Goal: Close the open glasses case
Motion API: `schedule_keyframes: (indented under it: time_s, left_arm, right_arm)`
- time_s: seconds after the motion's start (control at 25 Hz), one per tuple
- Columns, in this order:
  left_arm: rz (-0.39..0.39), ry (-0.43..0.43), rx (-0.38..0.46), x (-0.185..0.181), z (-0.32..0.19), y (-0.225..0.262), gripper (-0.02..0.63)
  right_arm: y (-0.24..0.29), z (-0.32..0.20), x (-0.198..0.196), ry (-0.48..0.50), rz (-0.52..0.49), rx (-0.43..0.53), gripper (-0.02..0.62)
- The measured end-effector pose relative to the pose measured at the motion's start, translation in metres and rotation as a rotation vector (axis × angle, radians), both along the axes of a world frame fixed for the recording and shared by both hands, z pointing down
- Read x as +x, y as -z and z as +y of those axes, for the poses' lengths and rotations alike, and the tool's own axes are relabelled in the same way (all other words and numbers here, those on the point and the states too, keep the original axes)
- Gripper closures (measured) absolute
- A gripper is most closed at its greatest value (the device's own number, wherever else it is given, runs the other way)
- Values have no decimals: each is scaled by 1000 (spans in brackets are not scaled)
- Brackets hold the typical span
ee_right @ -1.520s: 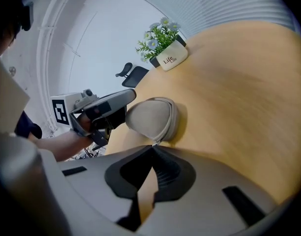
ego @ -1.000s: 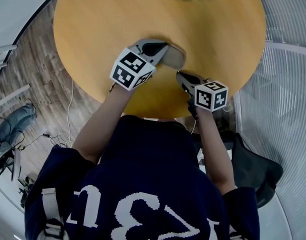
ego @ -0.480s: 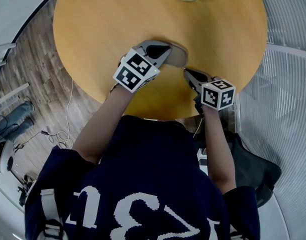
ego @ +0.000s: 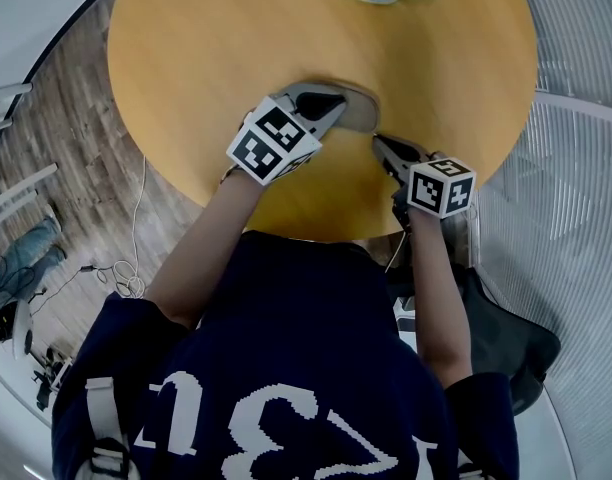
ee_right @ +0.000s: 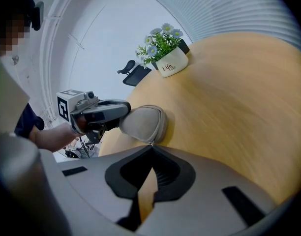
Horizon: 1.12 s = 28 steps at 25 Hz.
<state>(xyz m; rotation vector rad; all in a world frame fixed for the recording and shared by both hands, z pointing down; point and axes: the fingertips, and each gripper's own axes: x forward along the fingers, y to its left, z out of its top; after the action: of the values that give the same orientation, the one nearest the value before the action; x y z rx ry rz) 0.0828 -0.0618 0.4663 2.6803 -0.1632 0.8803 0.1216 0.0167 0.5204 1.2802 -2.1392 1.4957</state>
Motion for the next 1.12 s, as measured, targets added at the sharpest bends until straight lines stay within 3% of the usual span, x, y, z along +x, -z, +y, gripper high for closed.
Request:
schedule_keyframes:
  time_s: [0.16, 0.32, 0.36, 0.44, 0.64, 1.12]
  left_arm:
    - [43, -39, -3, 1, 6, 3, 584]
    - [57, -90, -8, 0, 13, 4, 528]
    - [49, -89, 8, 0, 12, 4, 528]
    - [38, -81, 53, -1, 8, 2, 591]
    - [71, -96, 106, -6, 8, 4, 592]
    - [75, -50, 102, -6, 5, 2, 594]
  right_arm:
    - [-1, 0, 0, -11, -20, -3, 574]
    - [-1, 0, 0, -13, -30, -3, 574]
    - [-1, 0, 0, -13, -30, -2, 574]
    - [-1, -1, 1, -11, -24, 1, 574]
    - [2, -1, 1, 13, 20, 20, 574]
    - [2, -17, 23, 51, 138, 34, 574]
